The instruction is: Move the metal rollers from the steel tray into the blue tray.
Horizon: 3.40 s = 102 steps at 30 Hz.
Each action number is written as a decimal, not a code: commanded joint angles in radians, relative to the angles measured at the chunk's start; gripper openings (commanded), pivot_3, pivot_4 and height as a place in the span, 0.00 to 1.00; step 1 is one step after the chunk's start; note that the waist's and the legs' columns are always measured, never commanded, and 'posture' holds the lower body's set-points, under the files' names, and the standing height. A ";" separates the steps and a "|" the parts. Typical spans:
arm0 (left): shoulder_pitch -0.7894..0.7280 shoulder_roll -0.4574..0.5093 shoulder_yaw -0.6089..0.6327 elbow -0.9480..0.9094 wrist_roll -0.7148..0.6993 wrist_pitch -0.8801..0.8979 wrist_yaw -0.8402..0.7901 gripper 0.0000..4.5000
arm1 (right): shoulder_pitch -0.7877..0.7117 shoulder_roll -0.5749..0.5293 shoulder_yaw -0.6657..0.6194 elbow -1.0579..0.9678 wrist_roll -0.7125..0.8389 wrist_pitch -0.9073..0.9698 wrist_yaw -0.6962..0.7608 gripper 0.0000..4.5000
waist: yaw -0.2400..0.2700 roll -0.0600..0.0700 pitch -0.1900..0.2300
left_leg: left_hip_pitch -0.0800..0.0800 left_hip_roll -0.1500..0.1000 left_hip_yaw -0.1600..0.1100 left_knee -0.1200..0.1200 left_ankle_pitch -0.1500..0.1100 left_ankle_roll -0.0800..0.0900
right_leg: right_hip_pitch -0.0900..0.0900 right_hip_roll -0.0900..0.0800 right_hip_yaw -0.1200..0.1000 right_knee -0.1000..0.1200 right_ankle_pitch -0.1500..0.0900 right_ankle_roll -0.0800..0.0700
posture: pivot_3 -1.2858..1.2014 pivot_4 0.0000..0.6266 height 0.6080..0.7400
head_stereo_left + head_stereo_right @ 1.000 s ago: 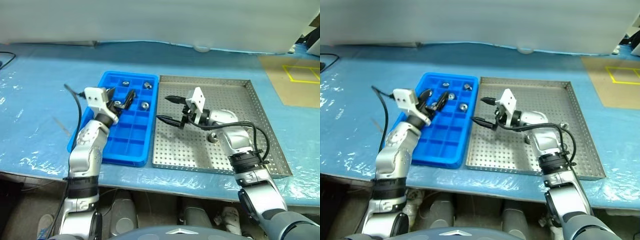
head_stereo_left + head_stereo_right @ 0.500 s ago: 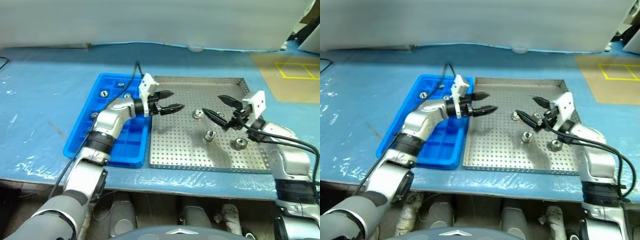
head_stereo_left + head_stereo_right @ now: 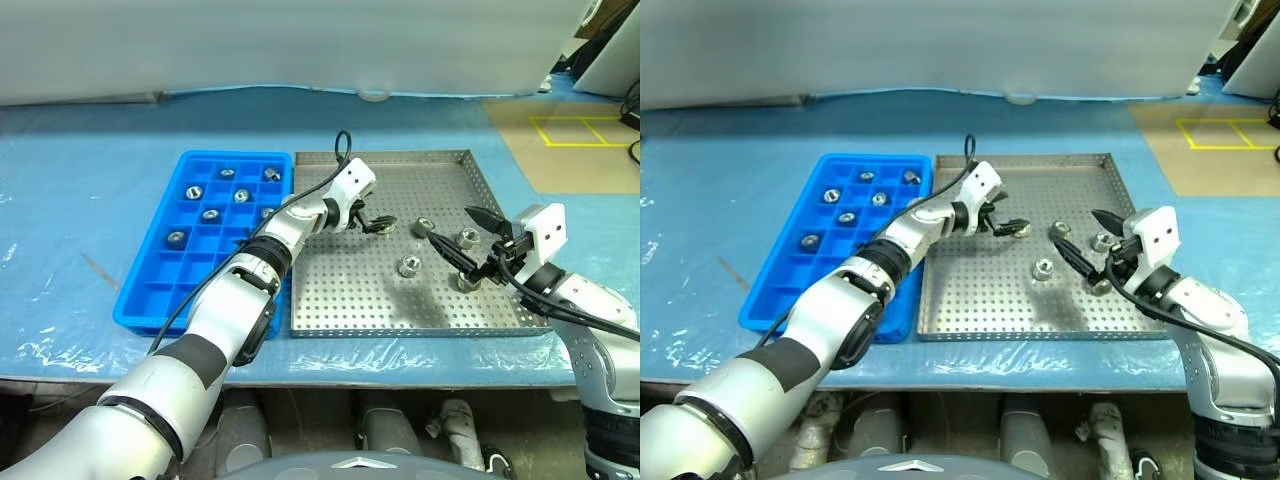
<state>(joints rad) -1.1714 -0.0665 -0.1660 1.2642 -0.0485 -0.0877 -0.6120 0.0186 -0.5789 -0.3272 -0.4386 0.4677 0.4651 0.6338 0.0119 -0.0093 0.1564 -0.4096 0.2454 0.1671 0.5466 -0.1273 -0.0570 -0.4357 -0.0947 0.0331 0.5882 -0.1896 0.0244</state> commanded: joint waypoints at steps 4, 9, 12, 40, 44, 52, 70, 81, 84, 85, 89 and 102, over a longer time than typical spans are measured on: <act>-0.031 -0.043 0.067 0.022 0.017 -0.036 0.054 0.97 | 0.059 0.014 -0.049 -0.093 0.028 -0.001 -0.059 1.00 | -0.006 0.000 0.000 | -0.001 -0.001 0.000 0.000 0.000 0.001 | 0.000 -0.002 0.000 -0.001 0.000 0.001 | 0.31 0.24 1.00; -0.039 -0.075 0.119 0.033 0.010 -0.009 -0.008 0.97 | 0.101 0.028 -0.041 -0.111 0.009 -0.014 -0.095 1.00 | -0.025 0.000 0.000 | -0.003 -0.004 0.000 0.000 -0.002 0.003 | 0.000 -0.005 -0.001 -0.003 -0.001 0.002 | 0.29 0.24 1.00; -0.036 -0.084 0.119 0.046 0.040 0.001 0.016 0.97 | 0.137 0.042 -0.049 -0.139 0.005 -0.021 -0.122 1.00 | -0.033 0.000 0.000 | -0.004 -0.005 0.000 0.000 -0.003 0.005 | -0.001 -0.006 -0.001 -0.005 -0.001 0.003 | 0.27 0.24 1.00; -0.041 -0.114 0.291 0.017 -0.041 0.125 -0.042 0.41 | 0.192 0.067 -0.057 -0.208 0.032 -0.031 -0.186 1.00 | -0.115 0.000 0.000 | -0.013 -0.012 0.002 0.006 -0.010 0.016 | -0.001 -0.015 -0.004 -0.011 -0.004 0.010 | 0.27 0.24 1.00; -0.030 -0.085 0.376 -0.094 -0.165 0.163 -0.159 0.41 | 0.024 0.076 0.040 -0.134 0.065 -0.020 -0.136 1.00 | -0.113 0.000 0.000 | -0.013 -0.012 0.002 0.007 -0.010 0.016 | -0.001 -0.015 -0.003 -0.011 -0.003 0.010 | 0.32 0.24 1.00; 0.278 0.028 0.315 -0.858 -0.281 0.425 -0.155 0.41 | -0.360 0.138 0.270 0.158 0.051 -0.048 0.047 1.00 | -0.071 0.001 0.000 | -0.011 -0.008 0.003 0.010 -0.009 0.017 | -0.003 -0.013 -0.004 -0.002 -0.003 0.009 | 0.44 0.24 1.00; 1.242 0.284 0.455 -1.938 -0.350 0.616 0.200 0.41 | -0.780 0.339 0.520 0.768 -0.070 -0.256 0.507 1.00 | 0.128 0.000 0.002 | -0.013 -0.004 0.001 0.010 -0.008 0.011 | -0.001 -0.015 -0.012 0.001 -0.003 0.007 | 0.65 0.24 1.00; 1.447 0.217 0.386 -1.940 -0.218 0.530 0.381 0.41 | -0.804 0.379 0.558 0.854 -0.154 -0.314 0.579 1.00 | 0.165 0.000 0.001 | -0.013 -0.004 -0.002 0.005 -0.006 0.008 | -0.002 -0.013 -0.013 0.001 -0.004 0.007 | 0.67 0.24 1.00; 1.445 0.213 0.391 -1.925 -0.217 0.525 0.401 0.41 | -0.798 0.380 0.554 0.850 -0.161 -0.314 0.583 1.00 | 0.169 0.000 0.001 | -0.013 -0.003 -0.002 0.003 -0.005 0.007 | -0.003 -0.013 -0.013 0.000 -0.004 0.007 | 0.66 0.24 1.00; 1.436 0.216 0.396 -1.915 -0.210 0.527 0.413 0.41 | -0.795 0.380 0.553 0.846 -0.162 -0.313 0.583 1.00 | 0.169 0.000 0.001 | -0.013 -0.003 -0.002 0.003 -0.005 0.007 | -0.003 -0.013 -0.013 0.000 -0.004 0.007 | 0.66 0.24 1.00; 1.412 0.226 0.403 -1.881 -0.193 0.545 0.445 0.41 | -0.787 0.378 0.547 0.834 -0.168 -0.309 0.577 1.00 | 0.168 -0.001 0.001 | -0.013 -0.004 -0.002 0.004 -0.005 0.007 | -0.003 -0.013 -0.013 0.001 -0.004 0.007 | 0.66 0.24 1.00; 1.114 0.285 0.320 -1.745 -0.399 0.622 0.253 1.00 | -0.682 0.296 0.470 0.675 -0.148 -0.249 0.477 1.00 | 0.163 0.000 0.001 | -0.012 -0.004 -0.002 0.007 -0.004 0.005 | -0.002 -0.013 -0.012 0.004 -0.003 0.007 | 0.59 0.24 1.00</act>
<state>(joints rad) -0.0220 0.2027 0.1672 -0.4760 -0.3990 0.5235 -0.3088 -0.6729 -0.2646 0.1822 0.3023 0.2941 0.2030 1.1280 0.1746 -0.0097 0.1577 -0.4209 0.2410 0.1651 0.5532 -0.1308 -0.0520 -0.4378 -0.1077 0.0213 0.5927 -0.1928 0.0315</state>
